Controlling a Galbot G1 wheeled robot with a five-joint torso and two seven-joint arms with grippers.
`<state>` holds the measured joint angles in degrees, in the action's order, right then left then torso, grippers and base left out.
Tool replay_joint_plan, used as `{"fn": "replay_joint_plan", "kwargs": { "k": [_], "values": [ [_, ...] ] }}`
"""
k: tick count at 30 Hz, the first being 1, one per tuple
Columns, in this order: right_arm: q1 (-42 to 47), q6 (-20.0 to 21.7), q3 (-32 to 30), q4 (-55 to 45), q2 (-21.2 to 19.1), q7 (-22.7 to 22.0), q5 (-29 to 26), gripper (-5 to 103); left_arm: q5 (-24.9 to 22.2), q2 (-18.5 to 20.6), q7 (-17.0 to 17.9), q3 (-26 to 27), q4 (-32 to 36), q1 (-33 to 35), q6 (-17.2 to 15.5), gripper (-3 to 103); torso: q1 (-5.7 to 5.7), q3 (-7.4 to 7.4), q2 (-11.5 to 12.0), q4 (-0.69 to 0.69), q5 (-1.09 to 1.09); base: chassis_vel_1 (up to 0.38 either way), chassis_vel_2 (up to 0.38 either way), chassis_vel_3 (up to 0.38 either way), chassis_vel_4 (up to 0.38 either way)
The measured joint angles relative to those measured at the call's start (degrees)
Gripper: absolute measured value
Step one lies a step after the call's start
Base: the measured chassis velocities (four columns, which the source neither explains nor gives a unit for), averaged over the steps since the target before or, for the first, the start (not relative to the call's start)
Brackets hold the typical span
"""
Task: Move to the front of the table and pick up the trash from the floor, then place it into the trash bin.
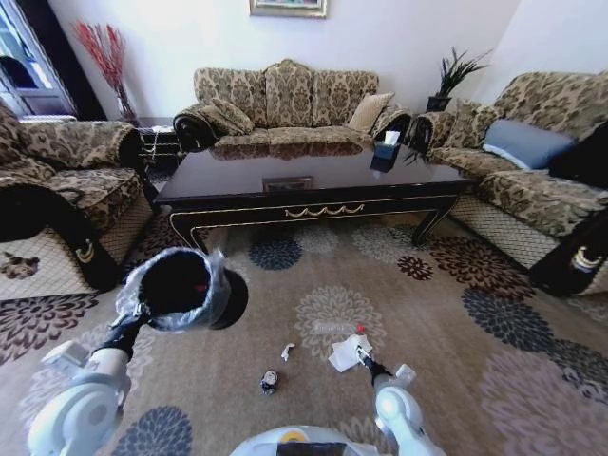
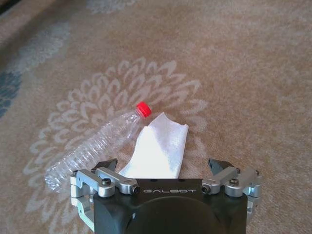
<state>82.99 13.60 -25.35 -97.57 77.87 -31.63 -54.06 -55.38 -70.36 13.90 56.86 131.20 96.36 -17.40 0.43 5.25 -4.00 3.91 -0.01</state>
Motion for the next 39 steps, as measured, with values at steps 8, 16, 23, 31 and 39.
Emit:
{"fn": "replay_joint_plan", "kwargs": {
  "k": [8,16,23,31,39],
  "values": [
    [-3.1,0.9,0.5,4.6,0.0,0.0,-0.2,100,0.5,-0.9,0.0,-0.4,0.1,0.4,0.0,3,0.00,0.00,0.0,0.00,0.00,0.000,0.000,0.000,0.000],
    [-6.0,1.1,1.6,10.0,0.4,0.5,0.2,100,0.8,-1.2,-0.1,-0.5,0.1,0.6,0.0,3,0.00,0.00,0.0,0.00,0.01,0.000,0.000,0.000,0.000],
    [-9.1,0.7,2.4,14.0,0.3,2.2,0.3,100,0.2,0.1,-0.3,0.6,-0.9,0.6,0.0,3,0.00,0.00,0.0,0.00,0.01,0.000,0.000,0.000,0.000],
    [-12.3,0.5,3.2,17.4,0.3,2.8,0.3,100,-0.4,0.5,-0.1,1.0,-0.6,0.3,-0.2,3,0.00,0.00,0.0,0.00,0.00,0.000,0.000,0.000,0.000],
    [-14.4,0.3,4.4,20.1,0.6,3.4,0.7,100,-1.5,0.1,0.3,1.6,1.3,0.1,-0.7,3,0.00,0.00,0.0,0.00,0.01,0.000,0.000,0.000,0.000]
  ]
}}
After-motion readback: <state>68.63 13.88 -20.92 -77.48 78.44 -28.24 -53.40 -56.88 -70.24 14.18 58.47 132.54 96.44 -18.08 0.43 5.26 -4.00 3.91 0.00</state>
